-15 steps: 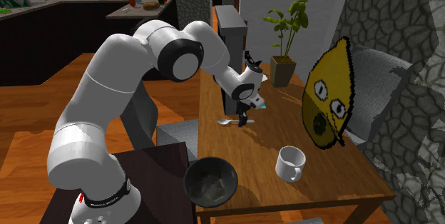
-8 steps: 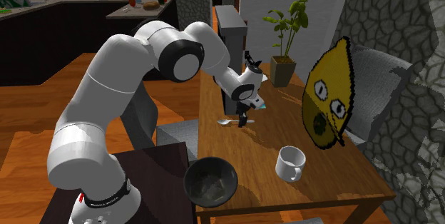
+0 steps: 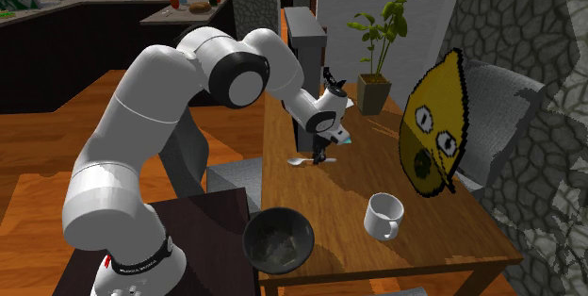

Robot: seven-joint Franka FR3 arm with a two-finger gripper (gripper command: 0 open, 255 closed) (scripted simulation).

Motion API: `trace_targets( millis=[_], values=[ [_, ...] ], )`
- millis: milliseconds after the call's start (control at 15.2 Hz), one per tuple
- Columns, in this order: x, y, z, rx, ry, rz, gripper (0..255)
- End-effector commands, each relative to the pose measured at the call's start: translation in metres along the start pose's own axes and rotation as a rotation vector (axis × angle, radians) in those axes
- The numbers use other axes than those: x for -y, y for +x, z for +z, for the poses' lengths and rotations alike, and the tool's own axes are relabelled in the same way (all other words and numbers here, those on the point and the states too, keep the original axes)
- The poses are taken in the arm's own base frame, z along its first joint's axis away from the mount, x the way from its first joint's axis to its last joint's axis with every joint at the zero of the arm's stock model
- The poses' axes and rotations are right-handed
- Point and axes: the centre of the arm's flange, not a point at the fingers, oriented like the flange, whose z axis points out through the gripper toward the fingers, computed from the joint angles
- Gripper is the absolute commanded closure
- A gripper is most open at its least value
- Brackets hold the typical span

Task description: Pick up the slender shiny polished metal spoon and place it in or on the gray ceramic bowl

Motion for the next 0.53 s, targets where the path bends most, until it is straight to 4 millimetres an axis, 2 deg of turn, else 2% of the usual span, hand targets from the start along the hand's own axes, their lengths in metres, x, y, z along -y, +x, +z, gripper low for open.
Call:
trace_targets(
  millis=[0,66,462],
  values=[
    [0.002,-0.002,0.002,0.005,-0.001,-0.003,255],
    [0.002,-0.001,0.002,0.005,0.0,-0.003,255],
    [0.006,-0.005,-0.029,0.005,0.0,-0.003,255]
  ],
)
